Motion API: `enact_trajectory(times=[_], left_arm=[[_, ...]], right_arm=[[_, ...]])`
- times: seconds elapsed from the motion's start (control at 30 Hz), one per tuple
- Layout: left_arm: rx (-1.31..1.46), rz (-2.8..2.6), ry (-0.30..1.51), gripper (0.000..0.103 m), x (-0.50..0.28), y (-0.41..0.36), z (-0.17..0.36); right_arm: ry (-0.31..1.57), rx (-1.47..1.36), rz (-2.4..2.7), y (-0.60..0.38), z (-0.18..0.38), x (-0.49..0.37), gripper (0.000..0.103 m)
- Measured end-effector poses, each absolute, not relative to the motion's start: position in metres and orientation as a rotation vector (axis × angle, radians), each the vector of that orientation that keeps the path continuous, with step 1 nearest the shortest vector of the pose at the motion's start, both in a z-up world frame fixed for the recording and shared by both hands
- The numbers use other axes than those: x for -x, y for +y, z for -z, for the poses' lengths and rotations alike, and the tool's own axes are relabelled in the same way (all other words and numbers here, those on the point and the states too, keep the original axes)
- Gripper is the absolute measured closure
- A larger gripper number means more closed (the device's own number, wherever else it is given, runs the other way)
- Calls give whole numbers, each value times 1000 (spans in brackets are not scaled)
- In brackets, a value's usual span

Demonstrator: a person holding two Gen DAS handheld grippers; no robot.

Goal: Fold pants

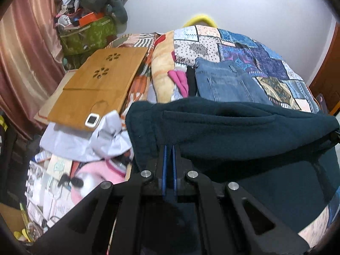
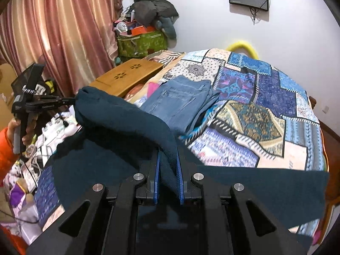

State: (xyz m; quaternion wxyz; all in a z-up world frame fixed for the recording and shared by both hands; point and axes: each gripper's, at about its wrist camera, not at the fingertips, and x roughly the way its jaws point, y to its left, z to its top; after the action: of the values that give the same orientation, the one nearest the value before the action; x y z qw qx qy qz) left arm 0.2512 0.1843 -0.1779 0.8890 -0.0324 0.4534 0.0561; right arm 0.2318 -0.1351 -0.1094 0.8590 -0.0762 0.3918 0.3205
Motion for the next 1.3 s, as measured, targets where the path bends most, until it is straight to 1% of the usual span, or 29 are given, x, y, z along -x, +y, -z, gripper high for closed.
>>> enact_trajectory(times=[0.1,0.2,0.27,0.4,0.43,0.47,0.5,0.53,0.57,0.67,0.73,0.9,1.07,1.2,1.23,1.3], left_arm=[[95,-119,960,97,-232,186,186],[114,-135,992,90,-218,187,197],[103,-160,1004,82,-209,186,204],[129,-181,1018,69,-193,187,214],[129,-188,1015,64,-190,188,215],[128,-198,1012,56,-188,189,215],[132,-206,1009,50,-187,190,215],[143,-215,1008,40,-186,192,215],[165,-224,1010,33,-186,196,215],[242,-241,1022,29,-188,208,215],[293,-256,1043,23,-191,214,216],[438,-222,1084,23,-202,219,223],[610,-149,1114,19,-217,220,238],[640,-170,1131,19,-229,220,249],[623,-174,1133,21,-231,218,250],[552,-195,1134,35,-235,211,248]], right_arm=[[832,167,-674,-135,118,-212,91],[845,167,-667,-135,128,-199,91],[857,155,-666,-135,134,-193,91],[874,160,-657,-134,146,-179,91],[877,165,-654,-133,148,-176,90],[880,170,-651,-133,151,-173,90],[868,182,-641,-132,152,-169,90],[860,192,-636,-132,152,-167,89],[857,204,-632,-131,151,-165,85],[856,224,-629,-133,145,-161,84],[865,215,-635,-139,141,-157,84],[849,175,-598,-162,124,-157,78],[789,112,-544,-183,108,-170,56],[805,87,-475,-191,118,-193,53],[819,74,-469,-192,123,-198,53],[863,50,-450,-193,135,-208,53]])
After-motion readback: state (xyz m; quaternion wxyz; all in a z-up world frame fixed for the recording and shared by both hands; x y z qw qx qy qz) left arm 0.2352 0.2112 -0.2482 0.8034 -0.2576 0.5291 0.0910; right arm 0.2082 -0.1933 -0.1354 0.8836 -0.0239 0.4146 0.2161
